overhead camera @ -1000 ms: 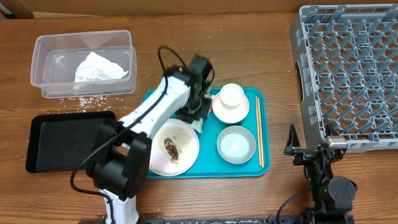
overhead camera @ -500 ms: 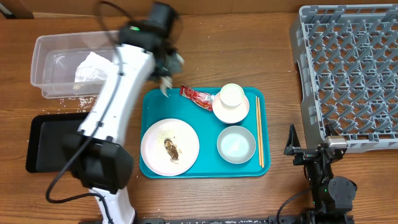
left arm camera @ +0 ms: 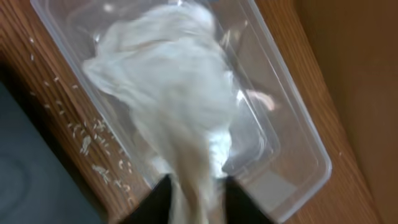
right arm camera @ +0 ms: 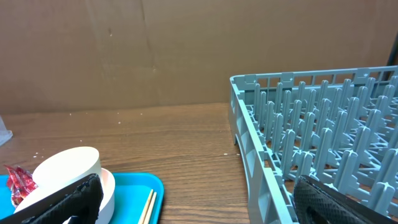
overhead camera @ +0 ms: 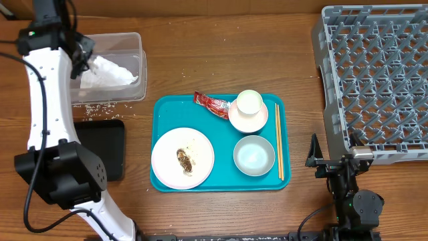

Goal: Sort waste into correct bins and load items into the dishwasher
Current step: 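Reach the left gripper to the red wrapper and grasp it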

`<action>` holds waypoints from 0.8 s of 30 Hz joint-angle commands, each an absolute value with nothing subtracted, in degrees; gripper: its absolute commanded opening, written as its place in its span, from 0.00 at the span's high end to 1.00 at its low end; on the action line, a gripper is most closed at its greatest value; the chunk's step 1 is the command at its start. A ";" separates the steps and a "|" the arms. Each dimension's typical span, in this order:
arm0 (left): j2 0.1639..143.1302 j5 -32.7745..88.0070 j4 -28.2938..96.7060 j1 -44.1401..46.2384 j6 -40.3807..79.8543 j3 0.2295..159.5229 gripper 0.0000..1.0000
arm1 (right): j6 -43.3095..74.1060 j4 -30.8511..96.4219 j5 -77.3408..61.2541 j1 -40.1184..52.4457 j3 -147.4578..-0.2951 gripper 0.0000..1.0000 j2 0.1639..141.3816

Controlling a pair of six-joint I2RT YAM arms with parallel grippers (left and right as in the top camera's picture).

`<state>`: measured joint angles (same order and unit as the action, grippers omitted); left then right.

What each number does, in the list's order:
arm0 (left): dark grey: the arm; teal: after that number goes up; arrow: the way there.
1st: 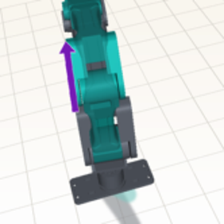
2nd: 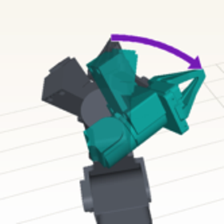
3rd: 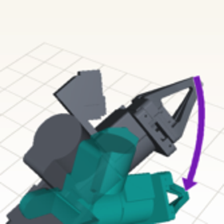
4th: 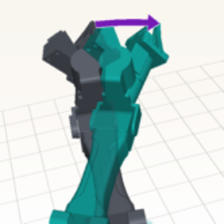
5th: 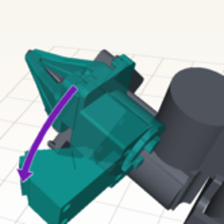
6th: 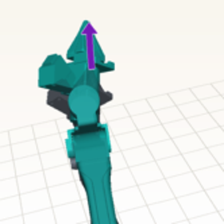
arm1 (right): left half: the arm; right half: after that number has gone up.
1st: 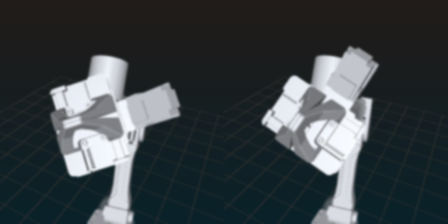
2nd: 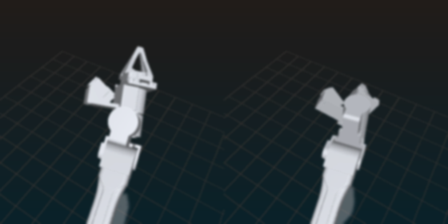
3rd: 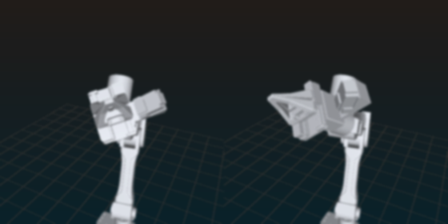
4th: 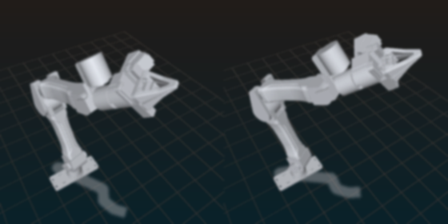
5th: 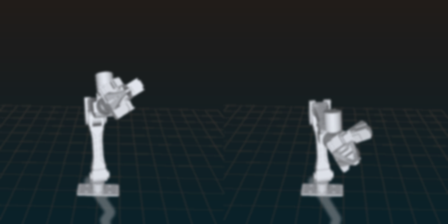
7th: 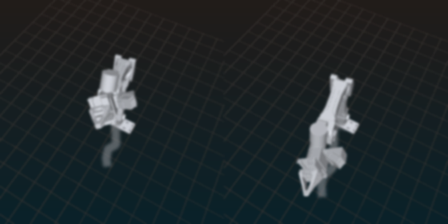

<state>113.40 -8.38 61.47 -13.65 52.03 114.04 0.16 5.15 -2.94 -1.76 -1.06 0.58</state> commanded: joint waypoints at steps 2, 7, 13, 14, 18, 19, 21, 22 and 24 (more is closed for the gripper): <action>115.00 -7.88 61.06 -13.50 55.29 115.22 0.17 | -0.05 4.67 -2.61 -1.63 -0.47 0.00 0.16; 115.02 -2.13 60.95 -13.32 50.70 115.22 0.11 | -0.05 4.67 -2.61 -1.63 -0.47 0.00 0.16; 114.98 26.72 62.06 -12.01 29.08 115.22 0.11 | -0.05 4.67 -2.59 -1.63 -0.47 0.00 0.16; 114.98 29.87 62.70 -11.44 27.38 115.22 0.11 | -0.05 4.67 -2.59 -1.63 -0.47 0.00 0.16; 114.98 37.23 66.41 -5.96 17.19 115.22 0.11 | -0.05 4.67 -2.61 -1.63 -0.47 0.00 0.16; 115.00 35.83 67.77 -3.92 16.01 115.22 0.11 | -0.05 4.67 -2.61 -1.63 -0.47 0.00 0.16; 115.09 29.85 70.02 0.12 16.53 115.13 0.11 | -0.05 4.67 -2.61 -1.63 -0.47 0.00 0.16; 115.15 25.47 70.78 2.76 17.43 114.89 0.11 | -0.05 4.67 -2.61 -1.63 -0.47 0.00 0.16; 115.44 18.00 71.24 7.14 19.90 114.19 0.12 | -0.05 4.67 -2.59 -1.63 -0.47 0.00 0.16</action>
<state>114.26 26.52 70.57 0.95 21.74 114.06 0.16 5.10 -2.94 -1.76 -1.06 0.58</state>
